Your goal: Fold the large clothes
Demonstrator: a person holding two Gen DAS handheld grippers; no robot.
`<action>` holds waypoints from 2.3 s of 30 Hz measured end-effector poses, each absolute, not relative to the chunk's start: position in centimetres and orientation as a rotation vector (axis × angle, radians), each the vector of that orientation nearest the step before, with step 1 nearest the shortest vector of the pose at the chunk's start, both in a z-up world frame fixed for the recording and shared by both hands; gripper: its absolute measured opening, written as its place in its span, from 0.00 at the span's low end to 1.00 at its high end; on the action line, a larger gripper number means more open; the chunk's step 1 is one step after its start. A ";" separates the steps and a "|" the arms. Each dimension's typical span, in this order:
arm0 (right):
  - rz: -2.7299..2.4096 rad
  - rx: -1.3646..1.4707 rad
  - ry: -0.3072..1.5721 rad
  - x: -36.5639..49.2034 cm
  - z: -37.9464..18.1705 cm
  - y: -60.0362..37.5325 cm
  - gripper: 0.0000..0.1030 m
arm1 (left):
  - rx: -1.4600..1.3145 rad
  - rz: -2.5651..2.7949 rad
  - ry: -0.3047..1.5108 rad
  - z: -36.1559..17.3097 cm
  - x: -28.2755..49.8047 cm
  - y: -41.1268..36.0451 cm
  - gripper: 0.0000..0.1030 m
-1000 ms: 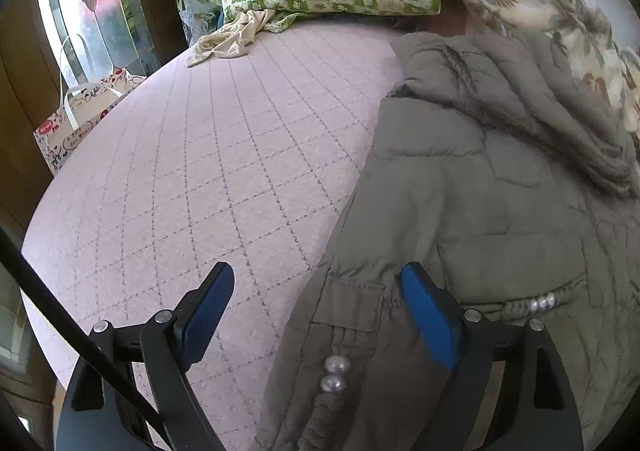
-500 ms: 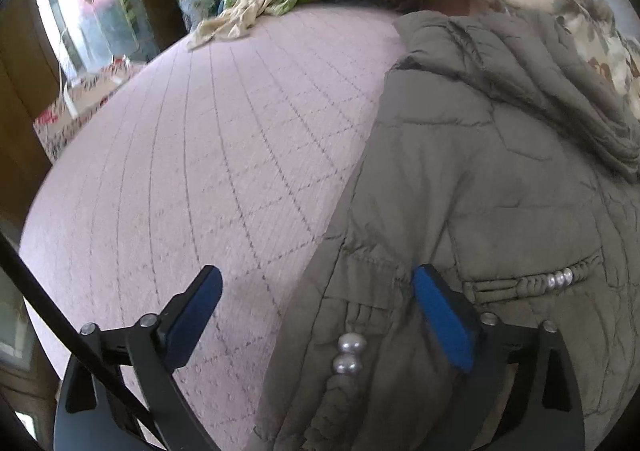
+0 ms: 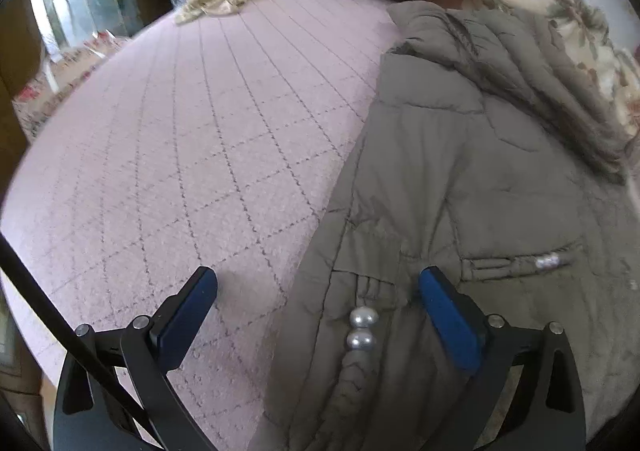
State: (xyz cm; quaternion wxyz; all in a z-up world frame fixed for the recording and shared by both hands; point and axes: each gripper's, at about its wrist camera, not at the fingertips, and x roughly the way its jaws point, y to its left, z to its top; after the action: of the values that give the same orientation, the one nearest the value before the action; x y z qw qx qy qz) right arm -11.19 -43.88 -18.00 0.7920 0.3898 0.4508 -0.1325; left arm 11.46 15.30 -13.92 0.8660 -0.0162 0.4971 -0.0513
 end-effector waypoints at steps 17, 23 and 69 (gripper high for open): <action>0.059 0.984 1.010 -10.8 -19.3 -39.2 0.89 | -0.385 -0.679 1.048 -11.9 7.2 16.0 0.97; 0.066 0.922 1.012 -12.1 -18.6 -36.4 0.88 | -0.362 -0.679 1.058 -12.3 6.2 15.5 0.97; 0.053 0.839 1.002 -16.0 -15.9 -35.4 0.16 | -0.388 -0.497 1.102 -10.5 -0.4 20.0 0.14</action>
State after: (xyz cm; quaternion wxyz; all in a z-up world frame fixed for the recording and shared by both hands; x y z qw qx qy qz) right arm -15.96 -35.42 -15.92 0.7938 0.3902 0.4658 0.0247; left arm -0.42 20.00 -10.49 0.8052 -0.1812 0.5147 -0.2322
